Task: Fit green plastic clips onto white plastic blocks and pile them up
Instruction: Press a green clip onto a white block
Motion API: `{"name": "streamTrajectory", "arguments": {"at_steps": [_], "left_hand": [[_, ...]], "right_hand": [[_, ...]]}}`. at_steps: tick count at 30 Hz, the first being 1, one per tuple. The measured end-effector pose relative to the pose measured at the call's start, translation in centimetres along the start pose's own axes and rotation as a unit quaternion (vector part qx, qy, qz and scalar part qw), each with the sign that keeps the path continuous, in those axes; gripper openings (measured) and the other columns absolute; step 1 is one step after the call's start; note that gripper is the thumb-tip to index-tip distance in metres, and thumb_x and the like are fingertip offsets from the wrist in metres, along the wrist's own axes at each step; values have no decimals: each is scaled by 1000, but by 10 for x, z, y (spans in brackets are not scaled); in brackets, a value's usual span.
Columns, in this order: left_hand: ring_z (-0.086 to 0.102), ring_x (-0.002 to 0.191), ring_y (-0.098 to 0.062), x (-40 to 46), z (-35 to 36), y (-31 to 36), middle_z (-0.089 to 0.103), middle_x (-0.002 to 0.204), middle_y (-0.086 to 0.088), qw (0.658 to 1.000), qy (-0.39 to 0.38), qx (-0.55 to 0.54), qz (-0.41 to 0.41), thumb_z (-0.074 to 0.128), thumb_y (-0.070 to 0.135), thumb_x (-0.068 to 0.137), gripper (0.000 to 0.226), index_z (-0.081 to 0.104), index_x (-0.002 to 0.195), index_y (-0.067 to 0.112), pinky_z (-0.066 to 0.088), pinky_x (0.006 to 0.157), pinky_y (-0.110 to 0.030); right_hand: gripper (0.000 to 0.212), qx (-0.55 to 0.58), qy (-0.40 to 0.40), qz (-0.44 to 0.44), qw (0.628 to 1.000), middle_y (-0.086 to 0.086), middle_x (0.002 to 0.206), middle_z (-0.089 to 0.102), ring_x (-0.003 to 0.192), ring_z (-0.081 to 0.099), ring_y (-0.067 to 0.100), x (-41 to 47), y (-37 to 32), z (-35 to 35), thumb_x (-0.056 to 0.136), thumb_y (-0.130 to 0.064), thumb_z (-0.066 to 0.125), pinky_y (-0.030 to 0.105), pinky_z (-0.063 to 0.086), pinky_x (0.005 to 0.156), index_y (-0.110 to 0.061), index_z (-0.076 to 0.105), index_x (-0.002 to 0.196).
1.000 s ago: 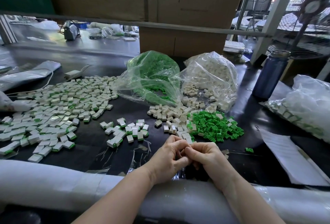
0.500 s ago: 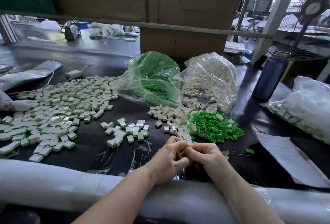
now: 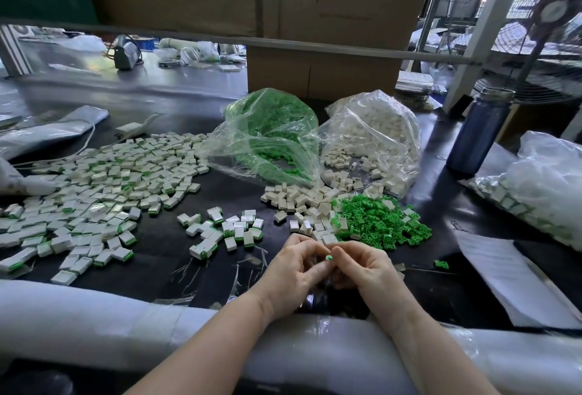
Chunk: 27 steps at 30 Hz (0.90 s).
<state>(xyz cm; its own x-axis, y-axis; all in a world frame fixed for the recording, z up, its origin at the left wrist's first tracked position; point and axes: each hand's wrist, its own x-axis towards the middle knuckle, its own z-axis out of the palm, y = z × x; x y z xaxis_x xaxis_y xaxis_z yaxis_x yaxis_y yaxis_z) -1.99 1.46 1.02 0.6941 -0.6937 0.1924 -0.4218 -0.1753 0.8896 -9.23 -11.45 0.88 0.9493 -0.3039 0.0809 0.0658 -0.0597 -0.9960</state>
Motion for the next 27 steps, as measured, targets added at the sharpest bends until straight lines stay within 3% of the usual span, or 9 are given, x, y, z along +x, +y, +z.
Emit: {"name": "streamTrajectory", "arguments": {"at_steps": [5, 10, 14, 18, 21, 24, 27], "left_hand": [[46, 72, -7, 0, 1, -2, 47, 100, 0, 1000, 13, 19, -2, 62, 15, 87, 13, 65, 97, 6, 41, 69, -9], [49, 75, -8, 1, 2, -2, 50, 98, 0, 1000, 9, 27, -5, 63, 16, 87, 13, 66, 97, 7, 42, 69, -9], [59, 75, -4, 0, 1, -3, 64, 86, 4, 999, 33, 8, -20, 63, 15, 88, 6, 66, 93, 15, 45, 69, -9], [62, 71, -8, 1, -2, -6, 64, 79, 3, 993, 104, -21, -60, 60, 11, 88, 13, 63, 98, 19, 53, 71, -18], [63, 69, -11, 2, -6, -10, 62, 80, 2, 976, 202, -12, -81, 56, 7, 90, 18, 63, 103, 18, 55, 69, -22], [59, 83, -13, 5, -8, -13, 56, 96, 0, 955, 283, 34, -87, 55, 5, 90, 21, 65, 105, 16, 45, 78, -15], [49, 89, -12, 5, -10, -15, 41, 113, -3, 946, 298, 70, -107, 57, 4, 89, 29, 61, 117, 9, 29, 81, -3]], "right_hand": [[6, -27, 41, -24, 999, 3, 64, 65, 58, 59, 13, -2, 0, -3, 81, 0, 67, 23, 51, 53, -5, 66, 77], [14, -112, 58, -26, 992, -1, 61, 61, 59, 53, 9, 0, 2, -4, 82, -5, 68, 23, 45, 58, -13, 65, 70], [13, -105, 83, -29, 991, -2, 62, 64, 60, 57, 8, 0, 1, -5, 84, -9, 66, 23, 49, 58, -15, 66, 72], [16, -128, 162, -33, 978, -6, 61, 65, 60, 58, 3, 2, 4, -9, 82, -9, 68, 17, 48, 59, -18, 66, 69], [18, -159, 231, -22, 960, -5, 66, 64, 66, 58, 9, 4, 9, -13, 82, -9, 68, 17, 43, 61, -20, 64, 69], [14, -180, 281, 3, 943, 0, 79, 66, 79, 60, 18, 6, 12, -18, 83, -8, 66, 26, 44, 70, -19, 63, 75], [11, -230, 309, 25, 923, 6, 96, 63, 95, 57, 23, 7, 12, -20, 84, -8, 64, 34, 45, 85, -17, 62, 90]]}}
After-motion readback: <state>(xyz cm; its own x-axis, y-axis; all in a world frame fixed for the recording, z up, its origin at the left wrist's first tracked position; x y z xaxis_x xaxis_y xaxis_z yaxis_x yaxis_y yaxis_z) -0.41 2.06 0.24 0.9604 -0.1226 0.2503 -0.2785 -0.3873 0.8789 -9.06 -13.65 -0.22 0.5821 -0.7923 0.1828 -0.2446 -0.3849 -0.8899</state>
